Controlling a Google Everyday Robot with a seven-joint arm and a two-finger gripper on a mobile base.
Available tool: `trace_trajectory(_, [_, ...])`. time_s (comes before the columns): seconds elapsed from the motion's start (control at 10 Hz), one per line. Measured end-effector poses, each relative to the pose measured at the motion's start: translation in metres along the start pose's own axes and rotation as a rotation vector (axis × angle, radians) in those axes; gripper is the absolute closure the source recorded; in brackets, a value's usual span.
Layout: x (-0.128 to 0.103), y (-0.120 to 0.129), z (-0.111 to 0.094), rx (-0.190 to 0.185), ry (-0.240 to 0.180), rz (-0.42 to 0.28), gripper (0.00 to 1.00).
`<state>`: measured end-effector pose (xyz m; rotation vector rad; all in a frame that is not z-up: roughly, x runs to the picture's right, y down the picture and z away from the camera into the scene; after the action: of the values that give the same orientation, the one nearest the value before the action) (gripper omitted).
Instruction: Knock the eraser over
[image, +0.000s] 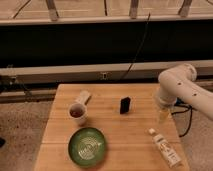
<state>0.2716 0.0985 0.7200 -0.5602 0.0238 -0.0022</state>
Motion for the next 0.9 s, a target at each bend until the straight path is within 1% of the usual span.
trace_trajectory(0.2, [-0.006, -0.008, 0.007, 0.000, -0.002, -0.017, 0.20])
trace_trajectory(0.9, [-0.011, -0.019, 0.024, -0.006, -0.003, -0.048, 0.20])
